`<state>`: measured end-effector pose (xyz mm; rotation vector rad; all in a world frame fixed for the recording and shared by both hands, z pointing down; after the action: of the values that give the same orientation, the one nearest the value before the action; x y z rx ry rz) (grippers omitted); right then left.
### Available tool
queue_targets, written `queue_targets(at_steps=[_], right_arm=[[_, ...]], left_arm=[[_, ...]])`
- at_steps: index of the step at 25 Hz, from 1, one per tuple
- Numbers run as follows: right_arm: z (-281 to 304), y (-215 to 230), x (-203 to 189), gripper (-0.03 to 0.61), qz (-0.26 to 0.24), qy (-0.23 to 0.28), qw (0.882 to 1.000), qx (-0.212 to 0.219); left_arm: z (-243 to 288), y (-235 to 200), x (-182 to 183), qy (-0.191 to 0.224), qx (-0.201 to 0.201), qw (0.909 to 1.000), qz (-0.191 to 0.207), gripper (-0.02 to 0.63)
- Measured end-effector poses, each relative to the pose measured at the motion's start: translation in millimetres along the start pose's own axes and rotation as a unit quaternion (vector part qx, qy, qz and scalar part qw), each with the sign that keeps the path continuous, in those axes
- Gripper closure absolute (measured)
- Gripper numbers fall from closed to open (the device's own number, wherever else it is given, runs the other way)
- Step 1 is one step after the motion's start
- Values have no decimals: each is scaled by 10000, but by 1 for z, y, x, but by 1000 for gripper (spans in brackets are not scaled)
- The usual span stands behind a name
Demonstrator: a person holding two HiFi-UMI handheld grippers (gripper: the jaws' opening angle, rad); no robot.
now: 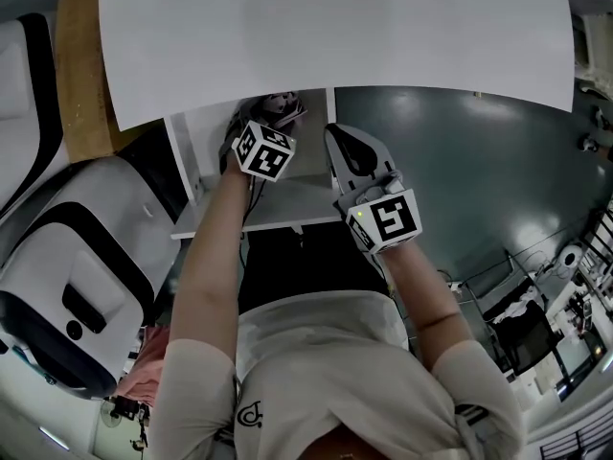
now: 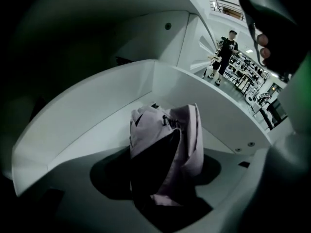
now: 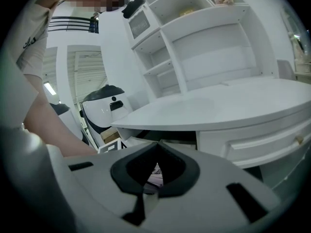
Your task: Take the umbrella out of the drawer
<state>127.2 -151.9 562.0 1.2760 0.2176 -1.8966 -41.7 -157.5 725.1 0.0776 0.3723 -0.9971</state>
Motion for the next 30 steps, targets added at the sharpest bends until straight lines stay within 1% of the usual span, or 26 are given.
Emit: queue_targets(at_steps=[2,7,9,13,18,25,30], right_arm=[[1,0,-1,572,38,-3,10000,-62],[4,-8,-5,572,43,-57,9999,-90],[3,-9,-6,572,76,-110,9996,-243],[1,-13,-2,572,157,-185,9983,-525],[-5,-26,5,572,231,-172,9980,-560],[-23,-44,13,572,220,-172,9977,-620],[-32,-68,28,572,112,-93,9982,-585]], left_arm=[[0,-1,0,22,29,10000,-25,322],[-3,-10,-5,115,-191,9997,-137,369],[-4,-11,-6,129,-255,9994,-186,382],[-12,-9,-4,101,-335,9993,-103,392],[-37,-8,-6,165,-492,9987,27,393],[-92,-1,0,610,-528,9957,463,393],[-140,-1,5,1078,-475,9922,415,393]])
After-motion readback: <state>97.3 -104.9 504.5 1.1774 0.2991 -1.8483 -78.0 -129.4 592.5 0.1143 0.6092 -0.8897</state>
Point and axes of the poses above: the fingertips, and each gripper's own axes: z forward along the fingers, y to its right, x out of its top, the point moved 9 cm from there along -z, backward along the fingers, and after that the axes turned 4 degrees about -y, right-handed, at the moved point
